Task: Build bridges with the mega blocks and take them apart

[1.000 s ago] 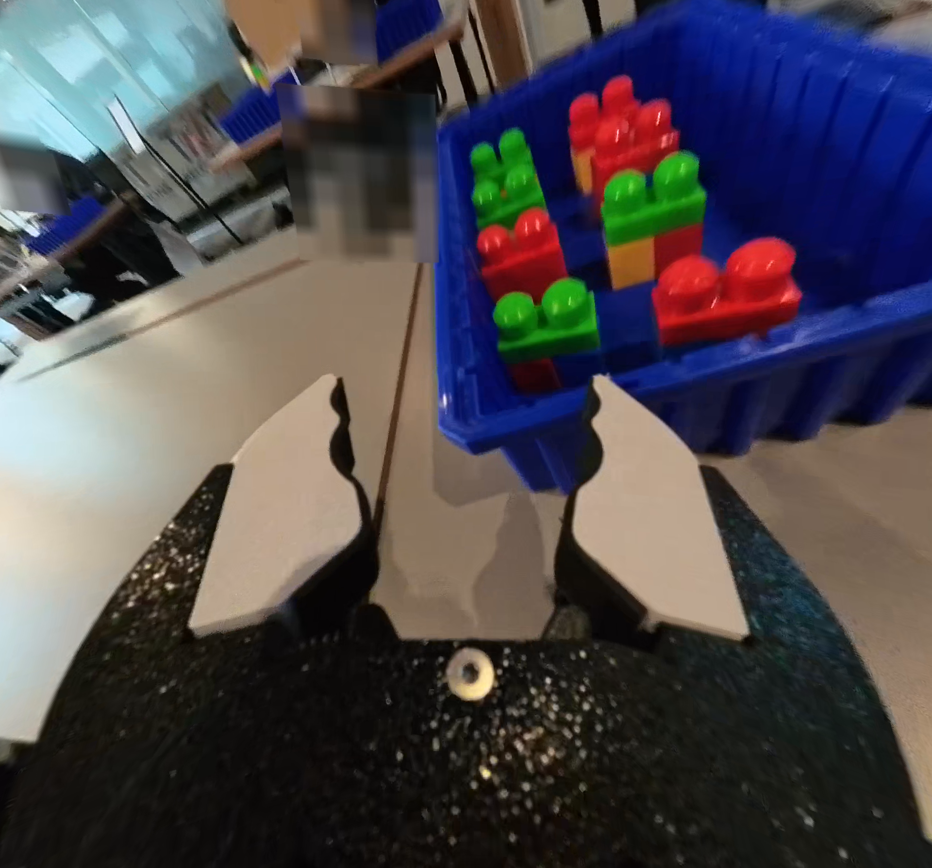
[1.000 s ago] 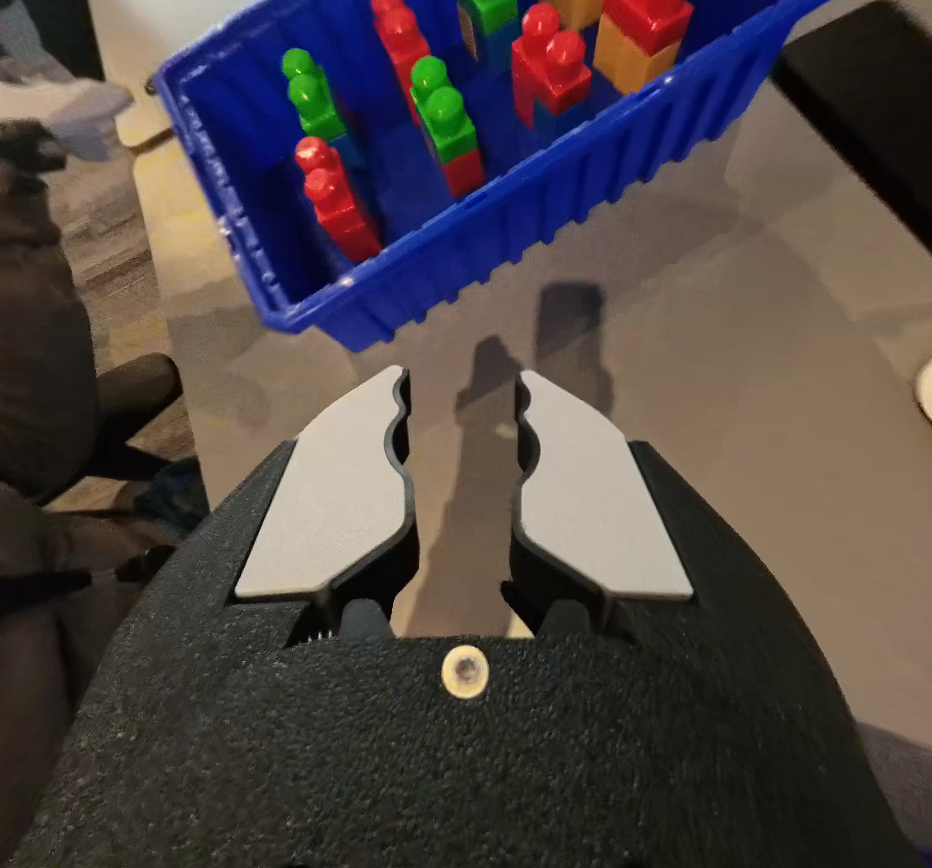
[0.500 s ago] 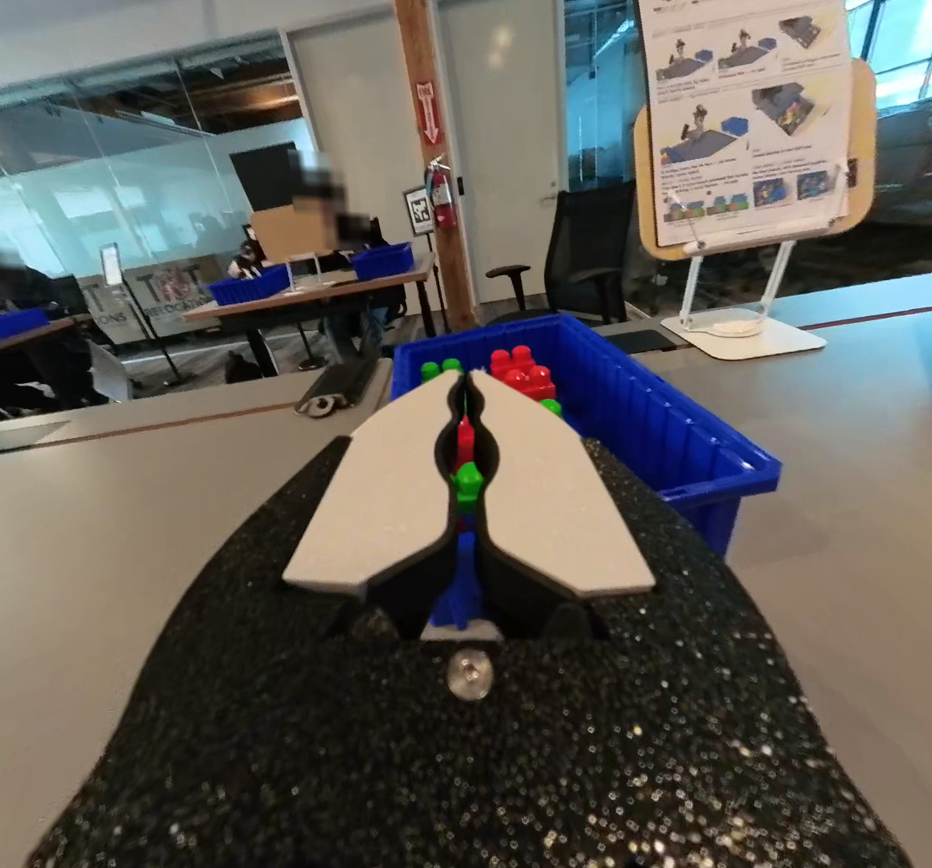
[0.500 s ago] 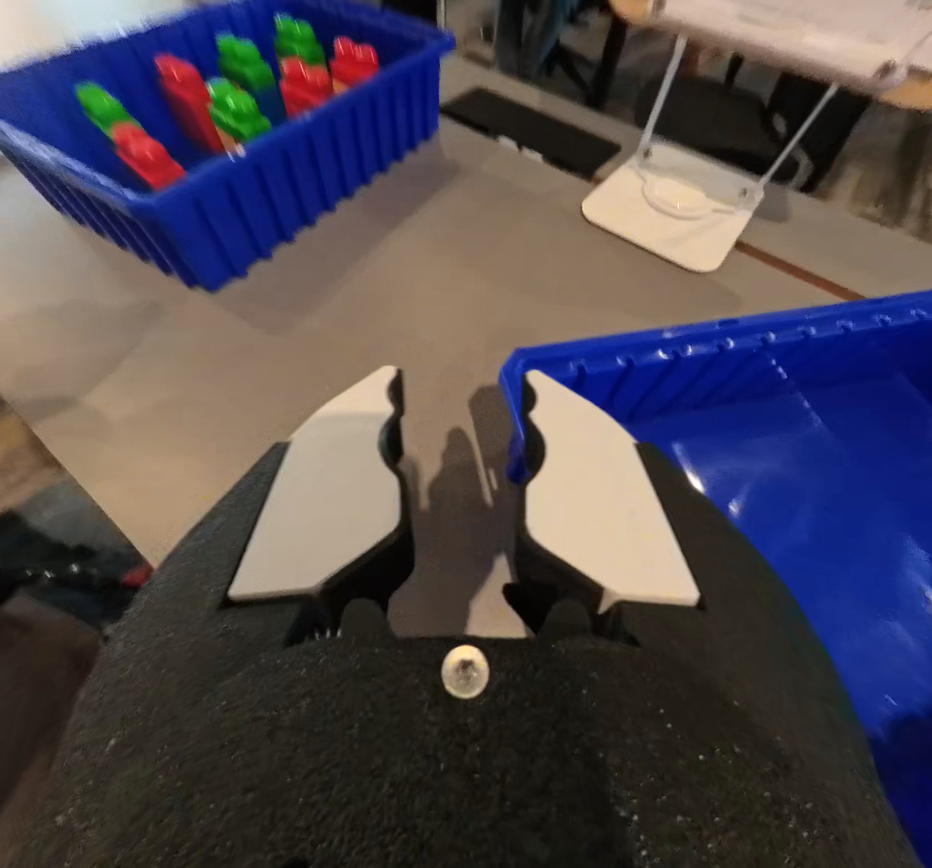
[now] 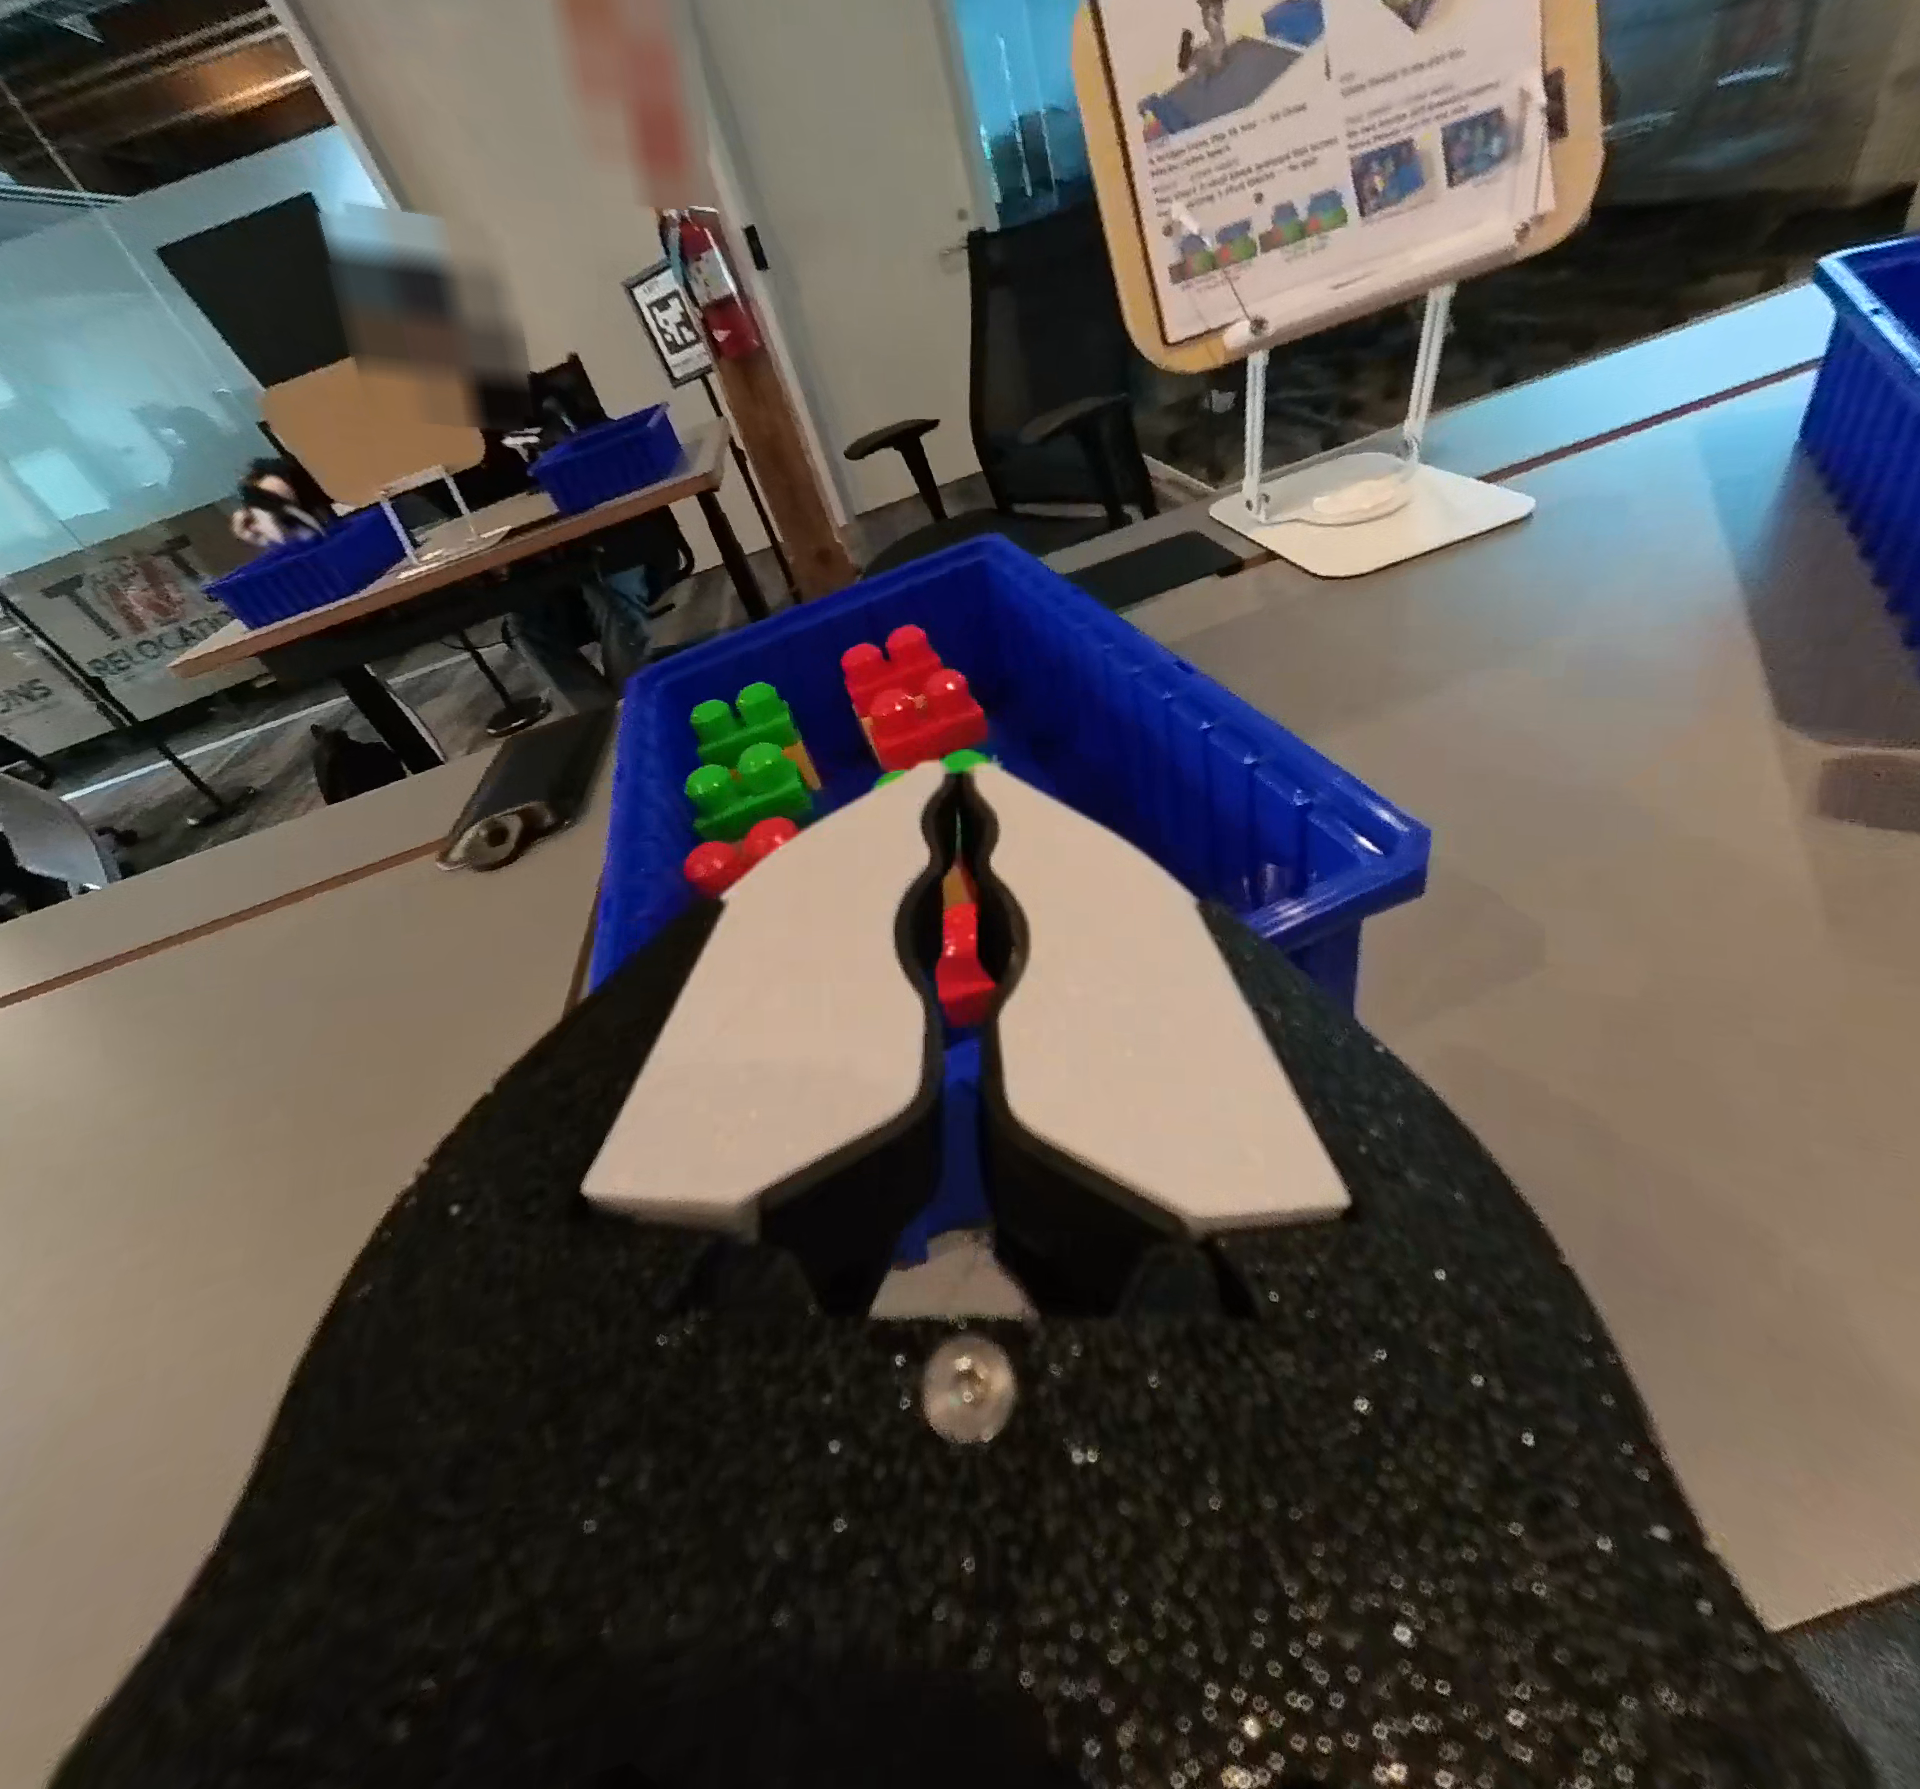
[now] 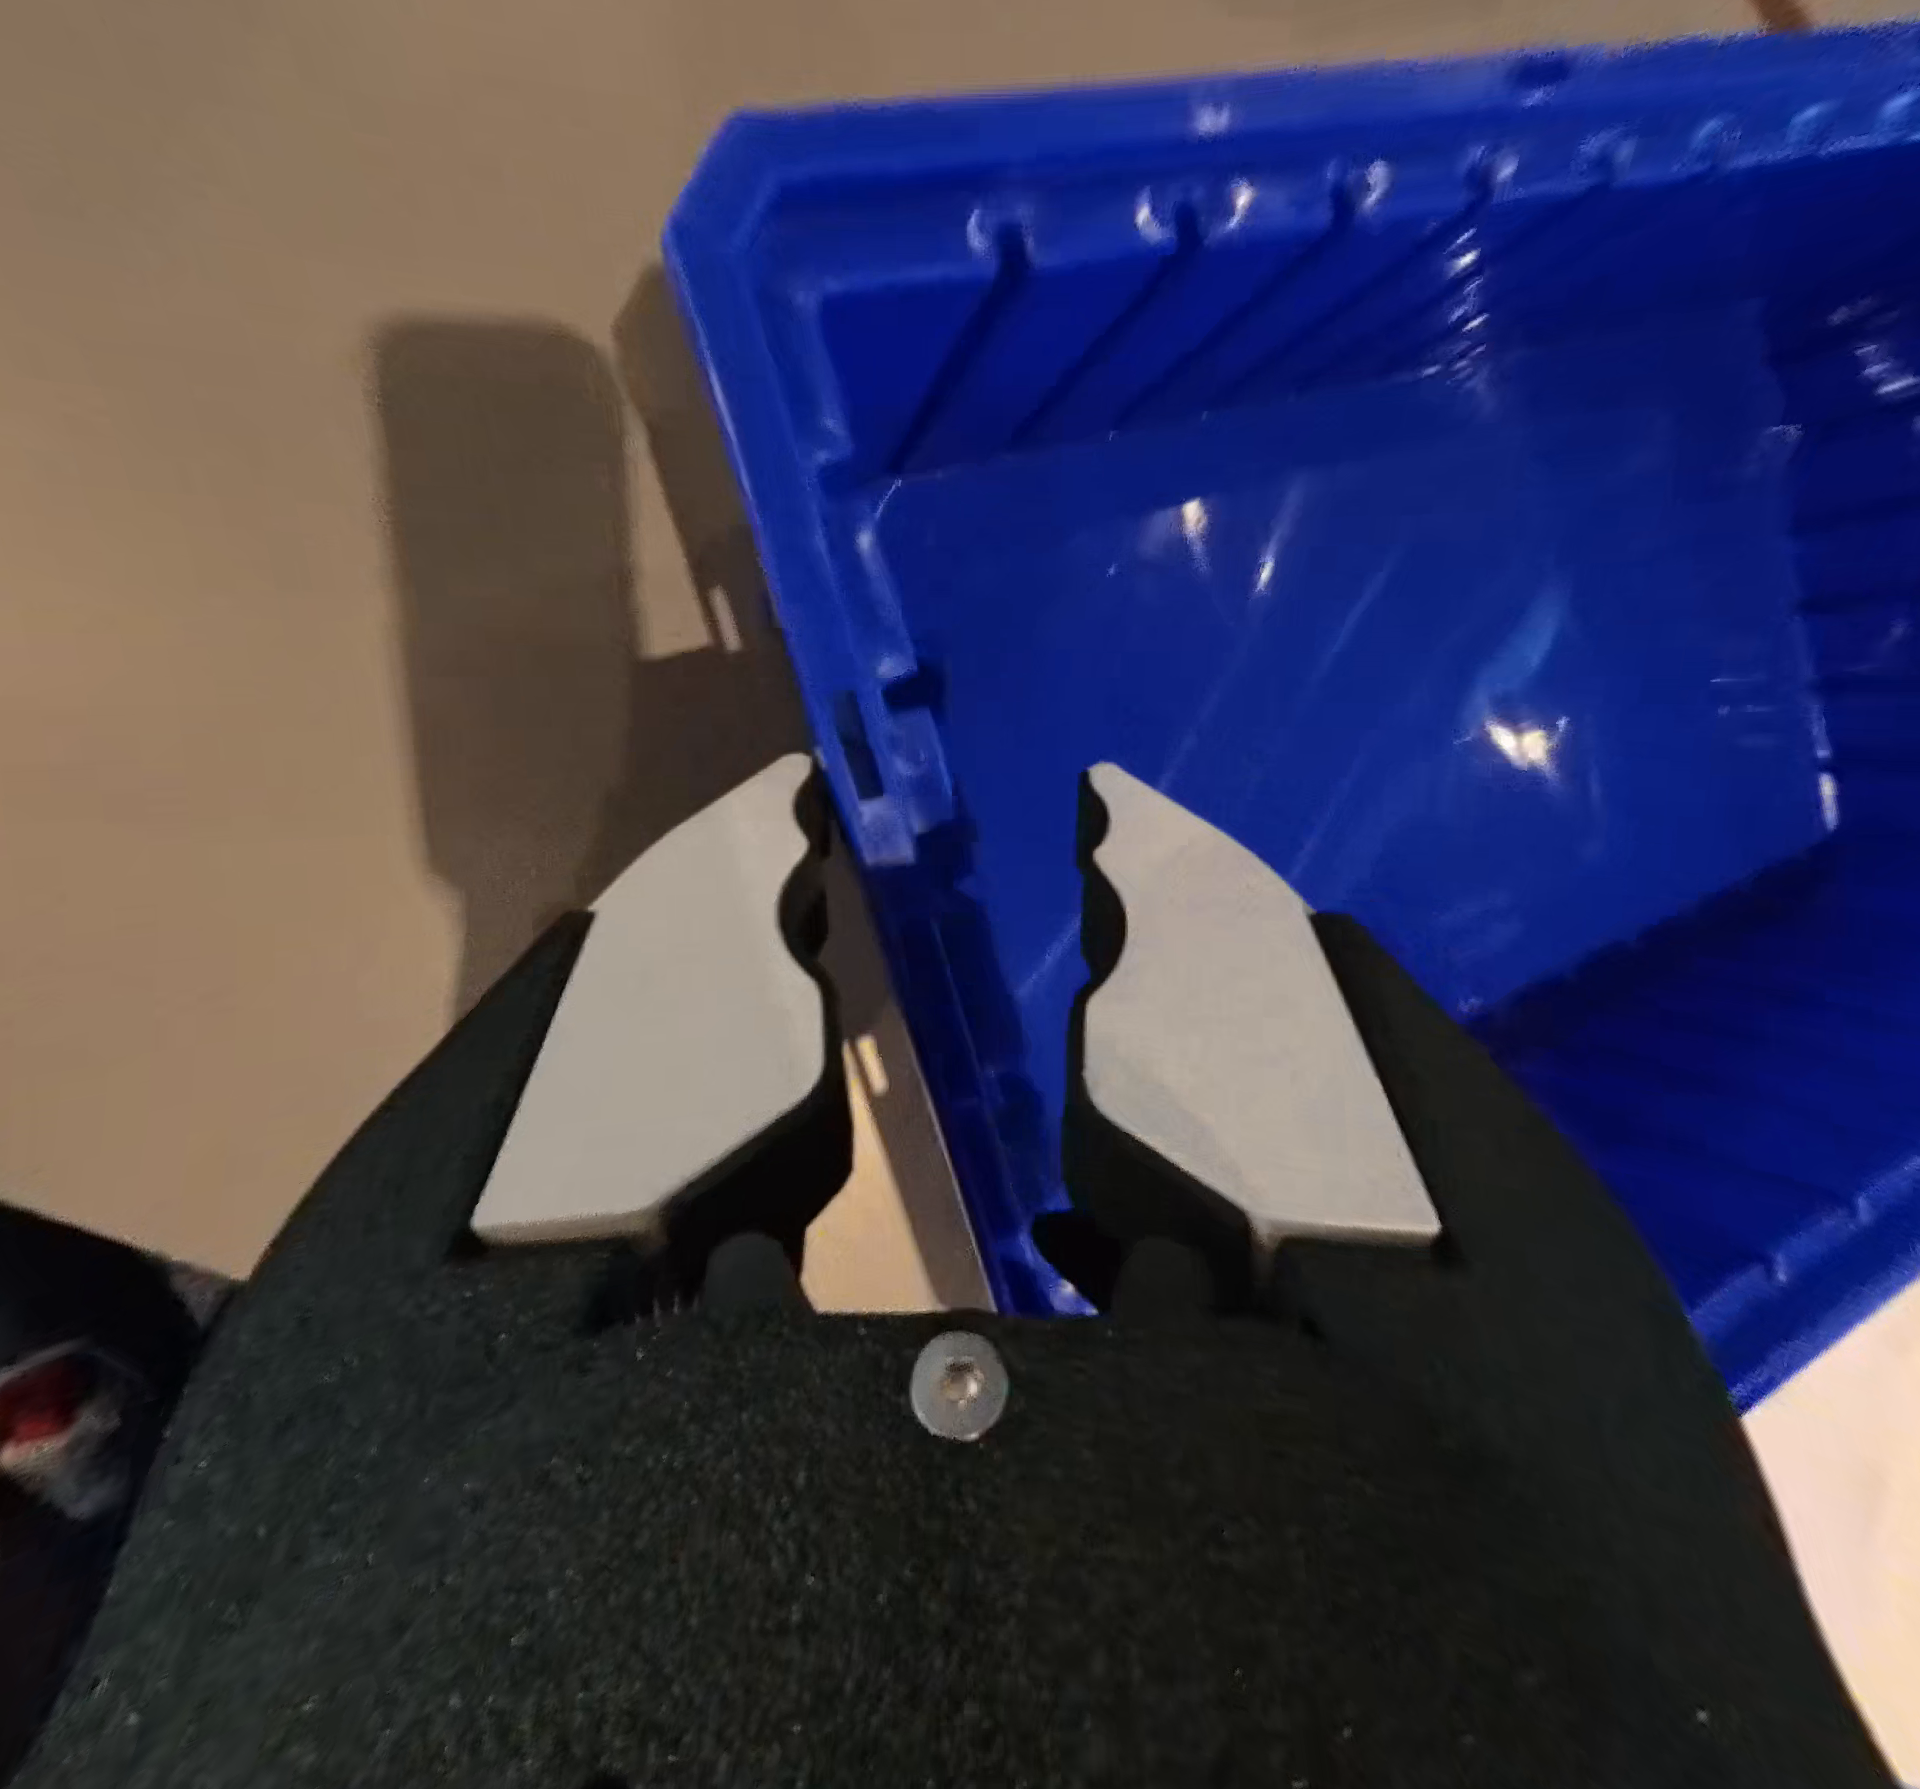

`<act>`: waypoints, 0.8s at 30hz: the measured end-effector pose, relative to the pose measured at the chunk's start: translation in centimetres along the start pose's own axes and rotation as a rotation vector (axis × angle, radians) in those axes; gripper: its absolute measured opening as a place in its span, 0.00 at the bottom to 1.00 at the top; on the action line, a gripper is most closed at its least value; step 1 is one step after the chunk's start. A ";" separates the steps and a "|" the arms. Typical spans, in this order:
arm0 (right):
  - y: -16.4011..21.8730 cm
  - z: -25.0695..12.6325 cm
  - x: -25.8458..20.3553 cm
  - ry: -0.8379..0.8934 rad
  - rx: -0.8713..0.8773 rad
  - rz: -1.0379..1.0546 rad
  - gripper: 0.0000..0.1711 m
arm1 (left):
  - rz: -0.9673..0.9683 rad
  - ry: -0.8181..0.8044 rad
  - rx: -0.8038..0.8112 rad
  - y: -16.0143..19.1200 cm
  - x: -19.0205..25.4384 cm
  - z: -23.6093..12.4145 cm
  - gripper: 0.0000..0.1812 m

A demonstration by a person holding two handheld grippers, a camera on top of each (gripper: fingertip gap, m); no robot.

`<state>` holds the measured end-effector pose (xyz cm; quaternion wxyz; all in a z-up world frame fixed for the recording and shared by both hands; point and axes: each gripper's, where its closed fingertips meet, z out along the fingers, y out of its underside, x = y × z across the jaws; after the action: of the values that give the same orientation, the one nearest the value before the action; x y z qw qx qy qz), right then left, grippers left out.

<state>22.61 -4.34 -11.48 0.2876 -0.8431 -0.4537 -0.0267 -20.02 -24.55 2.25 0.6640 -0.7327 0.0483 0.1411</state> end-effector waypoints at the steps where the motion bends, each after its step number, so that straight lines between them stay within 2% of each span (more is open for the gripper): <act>1: 0.5 0.3 -0.3 -0.027 -0.033 -0.021 0.19 | 0.002 0.014 -0.004 0.0 0.4 0.2 0.00; 2: 0.9 0.6 -0.9 -0.060 -0.052 -0.056 0.12 | 0.007 0.026 -0.008 0.0 0.8 0.4 0.00; 3: 0.9 0.6 -0.7 -0.030 -0.047 -0.100 0.10 | 0.013 0.035 -0.012 0.1 1.1 0.6 0.00; 6: 1.6 0.1 -0.7 0.008 -0.044 -0.302 0.10 | 0.030 0.055 -0.025 0.2 1.9 1.0 0.00; 10: 4.3 -1.6 -1.1 -0.031 -0.001 -0.529 0.10 | 0.038 0.085 -0.040 0.4 2.8 1.4 0.00; 15: 8.8 -3.6 0.6 -0.105 0.076 -0.668 0.10 | 0.037 0.108 -0.045 0.5 3.5 1.7 0.00; 19: 11.2 -3.4 4.4 -0.135 0.057 -0.628 0.10 | 0.030 0.132 -0.046 0.5 4.0 1.8 0.00; 22: 11.3 -4.8 5.2 -0.182 0.013 -0.444 0.28 | 0.036 0.131 -0.050 0.5 4.1 1.8 0.00; 24: 8.8 -6.8 3.7 -0.282 0.131 -0.306 0.33 | 0.042 0.125 -0.041 0.2 4.0 1.6 0.00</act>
<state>33.15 -8.80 -8.72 0.2680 -0.7392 -0.6130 0.0778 -16.48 -22.55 0.82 0.6412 -0.7526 0.1021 0.1097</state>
